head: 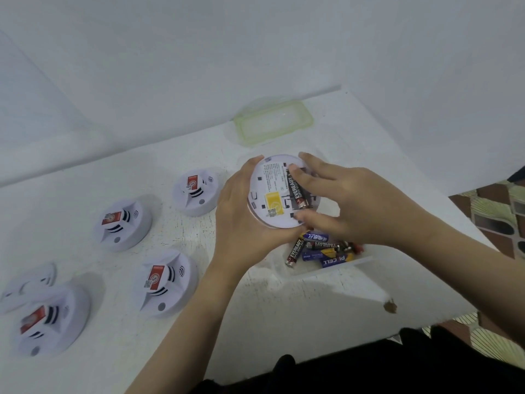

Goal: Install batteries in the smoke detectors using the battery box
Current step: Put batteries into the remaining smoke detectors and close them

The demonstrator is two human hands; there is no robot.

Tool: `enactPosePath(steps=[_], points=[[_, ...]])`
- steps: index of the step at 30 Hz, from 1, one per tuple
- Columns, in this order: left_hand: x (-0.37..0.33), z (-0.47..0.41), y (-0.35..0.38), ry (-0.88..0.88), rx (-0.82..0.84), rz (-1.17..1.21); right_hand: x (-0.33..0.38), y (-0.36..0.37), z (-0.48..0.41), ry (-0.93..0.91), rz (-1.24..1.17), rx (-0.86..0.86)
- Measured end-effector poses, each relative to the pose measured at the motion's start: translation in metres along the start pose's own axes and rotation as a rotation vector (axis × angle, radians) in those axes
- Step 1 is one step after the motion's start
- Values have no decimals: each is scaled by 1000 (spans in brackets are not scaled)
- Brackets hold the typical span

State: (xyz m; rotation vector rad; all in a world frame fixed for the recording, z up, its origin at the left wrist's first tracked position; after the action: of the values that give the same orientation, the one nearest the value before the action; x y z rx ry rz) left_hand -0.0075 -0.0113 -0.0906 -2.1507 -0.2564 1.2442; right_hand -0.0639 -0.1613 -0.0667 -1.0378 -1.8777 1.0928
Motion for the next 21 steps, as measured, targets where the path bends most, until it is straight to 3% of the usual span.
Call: enactPosePath(steps=[7, 14, 21], points=[[6, -1, -2, 35, -5, 53, -1, -8, 1, 46, -108, -93], [12, -6, -6, 68, 12, 84, -17, -17, 19, 222, -413, -292], [25, -8, -12, 75, 8, 106, -29, -3, 35, 285, -418, -44]])
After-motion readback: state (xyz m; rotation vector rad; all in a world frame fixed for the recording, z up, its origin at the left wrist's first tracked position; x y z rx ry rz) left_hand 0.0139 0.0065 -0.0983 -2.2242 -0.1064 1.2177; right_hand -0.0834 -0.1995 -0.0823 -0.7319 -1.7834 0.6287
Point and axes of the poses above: each hand's wrist, its own z-axis away from the middle knuckle, its own y-axis out of the palm, x = y × z, the point moved 4 cm from there along -z, towards the middle knuckle, and after that the axes turned 3 degrees about x, right-handed, at the moved point
